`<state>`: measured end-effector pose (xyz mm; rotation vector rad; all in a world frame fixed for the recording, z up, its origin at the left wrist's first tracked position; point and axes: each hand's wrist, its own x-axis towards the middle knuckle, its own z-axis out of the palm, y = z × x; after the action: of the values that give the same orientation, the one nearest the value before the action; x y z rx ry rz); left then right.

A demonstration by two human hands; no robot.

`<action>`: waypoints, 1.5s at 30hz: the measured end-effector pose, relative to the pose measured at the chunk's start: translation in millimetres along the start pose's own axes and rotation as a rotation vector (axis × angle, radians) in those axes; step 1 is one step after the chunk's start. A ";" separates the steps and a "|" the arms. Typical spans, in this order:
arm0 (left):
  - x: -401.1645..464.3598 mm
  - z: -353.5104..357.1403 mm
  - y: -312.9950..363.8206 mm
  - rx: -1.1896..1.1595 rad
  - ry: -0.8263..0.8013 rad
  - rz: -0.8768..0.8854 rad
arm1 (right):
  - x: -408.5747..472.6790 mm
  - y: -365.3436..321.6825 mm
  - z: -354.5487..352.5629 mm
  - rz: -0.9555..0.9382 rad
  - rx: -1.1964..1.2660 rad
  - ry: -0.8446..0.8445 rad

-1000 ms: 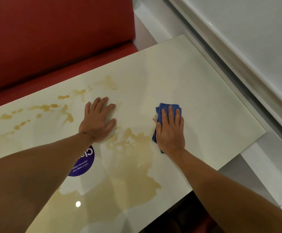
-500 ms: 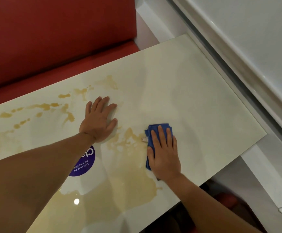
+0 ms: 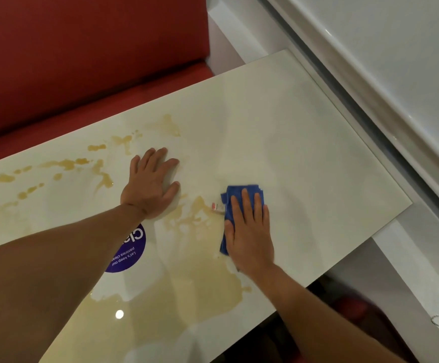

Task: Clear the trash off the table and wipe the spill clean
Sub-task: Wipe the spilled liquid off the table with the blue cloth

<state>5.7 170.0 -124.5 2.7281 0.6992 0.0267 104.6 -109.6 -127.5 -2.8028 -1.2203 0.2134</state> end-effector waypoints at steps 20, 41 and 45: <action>-0.9 -1.8 1.0 -0.010 0.015 -0.002 | 56.0 2.5 -6.4 -0.032 0.012 -0.001; 2.2 -2.7 -1.0 0.011 -0.018 -0.009 | 121.9 16.0 -17.9 0.124 0.012 0.006; 2.2 -0.6 -2.7 0.009 -0.013 0.003 | 83.0 -18.1 -7.5 -0.203 0.021 -0.022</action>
<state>6.3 173.5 -124.9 2.7353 0.6925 0.0064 148.6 -36.6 -125.9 -2.6410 -1.4857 0.2426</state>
